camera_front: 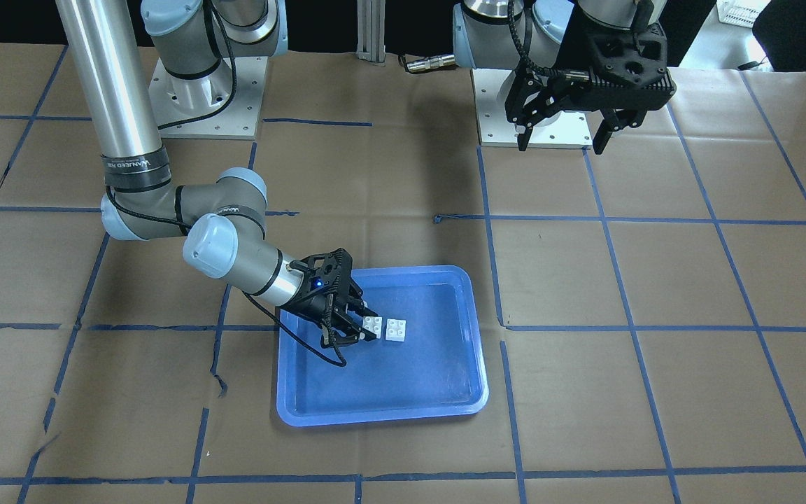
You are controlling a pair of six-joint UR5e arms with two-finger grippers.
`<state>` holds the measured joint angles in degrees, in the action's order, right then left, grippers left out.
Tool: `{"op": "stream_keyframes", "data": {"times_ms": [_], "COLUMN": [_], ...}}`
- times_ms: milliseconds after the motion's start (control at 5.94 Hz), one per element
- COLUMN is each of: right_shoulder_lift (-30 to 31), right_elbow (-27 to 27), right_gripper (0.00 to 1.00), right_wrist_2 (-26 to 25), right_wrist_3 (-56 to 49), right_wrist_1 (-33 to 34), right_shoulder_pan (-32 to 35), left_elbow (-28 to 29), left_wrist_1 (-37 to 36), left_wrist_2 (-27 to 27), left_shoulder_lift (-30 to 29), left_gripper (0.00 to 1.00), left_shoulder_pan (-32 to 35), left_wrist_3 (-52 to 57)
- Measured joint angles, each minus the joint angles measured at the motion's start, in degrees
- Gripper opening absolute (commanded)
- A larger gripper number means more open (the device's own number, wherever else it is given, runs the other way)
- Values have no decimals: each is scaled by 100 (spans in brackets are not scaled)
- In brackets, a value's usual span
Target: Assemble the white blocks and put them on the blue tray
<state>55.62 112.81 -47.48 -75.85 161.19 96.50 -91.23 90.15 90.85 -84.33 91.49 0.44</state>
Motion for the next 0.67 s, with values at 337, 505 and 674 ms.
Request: {"op": "stream_keyframes", "data": {"times_ms": [337, 505, 674], "right_shoulder_lift": [-4, -6, -7], "right_elbow": [-2, -7, -10], "right_gripper": [29, 29, 29], "right_wrist_2": [23, 27, 26], "right_wrist_3": [8, 17, 29], "right_wrist_1": [0, 3, 6], "right_shoulder_pan": [17, 45, 74], "left_elbow": [0, 0, 0], "left_wrist_1": [-5, -6, -6], "left_wrist_2": [-9, -7, -6], "left_shoulder_lift": [-4, -4, -2], "left_gripper": [100, 100, 100], "left_shoulder_pan": [0, 0, 0], "left_wrist_3": [7, 8, 6]}}
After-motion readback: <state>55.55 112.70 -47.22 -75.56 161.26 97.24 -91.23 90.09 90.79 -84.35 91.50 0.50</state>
